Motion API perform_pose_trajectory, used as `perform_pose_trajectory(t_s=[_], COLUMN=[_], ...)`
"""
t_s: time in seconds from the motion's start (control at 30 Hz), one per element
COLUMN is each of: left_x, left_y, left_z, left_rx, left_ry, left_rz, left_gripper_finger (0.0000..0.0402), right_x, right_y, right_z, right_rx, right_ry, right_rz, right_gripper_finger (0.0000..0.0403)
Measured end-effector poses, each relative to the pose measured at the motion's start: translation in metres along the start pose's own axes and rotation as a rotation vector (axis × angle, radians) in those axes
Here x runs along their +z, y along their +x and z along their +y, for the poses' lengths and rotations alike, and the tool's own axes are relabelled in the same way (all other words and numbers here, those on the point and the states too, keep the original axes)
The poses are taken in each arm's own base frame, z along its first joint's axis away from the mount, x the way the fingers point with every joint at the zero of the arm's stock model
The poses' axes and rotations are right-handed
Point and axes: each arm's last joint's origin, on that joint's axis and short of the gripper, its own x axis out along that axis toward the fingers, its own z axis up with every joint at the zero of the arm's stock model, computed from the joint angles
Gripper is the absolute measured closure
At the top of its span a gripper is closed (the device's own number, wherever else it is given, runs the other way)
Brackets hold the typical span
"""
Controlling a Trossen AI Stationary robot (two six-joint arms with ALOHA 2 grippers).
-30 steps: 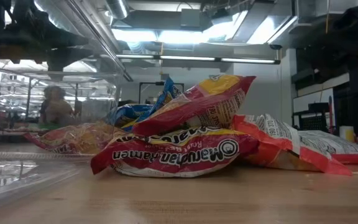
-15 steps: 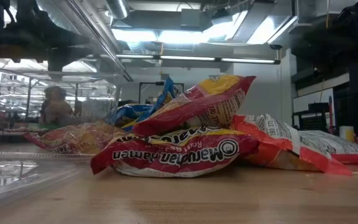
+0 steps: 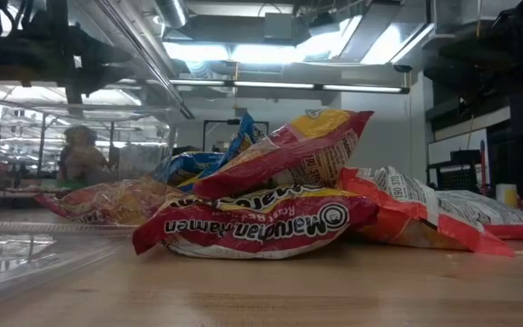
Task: Sort Maruchan noodles
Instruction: Put the blue noodle pack into the black bin
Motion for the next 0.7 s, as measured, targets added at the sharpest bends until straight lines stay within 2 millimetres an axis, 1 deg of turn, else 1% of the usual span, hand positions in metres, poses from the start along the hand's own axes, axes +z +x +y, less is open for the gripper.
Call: perform_pose_trajectory(t_s=[0.1,0.23,0.33,0.5,0.7], left_x=[0.0,0.0,0.001,0.004,0.004], left_y=[0.0,0.0,0.0,0.0,0.0], left_z=[0.0,0.0,0.001,0.0,0.0], left_rx=[0.0,0.017,0.045,0.025,0.034], left_ry=[0.001,0.029,0.022,0.008,0.005], left_rz=[0.0,-0.005,-0.022,-0.043,-0.054], left_gripper_finger=[0.0255,0.0255,0.0255,0.0255,0.0255], right_x=[0.0,0.002,0.007,0.019,0.026], right_y=[0.0,0.0,0.0,-0.002,-0.004], right_z=[0.0,-0.002,-0.002,0.0,0.002], right_rx=[-0.01,-0.066,-0.101,-0.091,-0.076], right_ry=[-0.015,-0.032,-0.046,-0.011,-0.02], right_rz=[-0.003,-0.03,-0.085,-0.216,-0.289], right_gripper_finger=[0.0217,0.0217,0.0217,0.0217,0.0217])
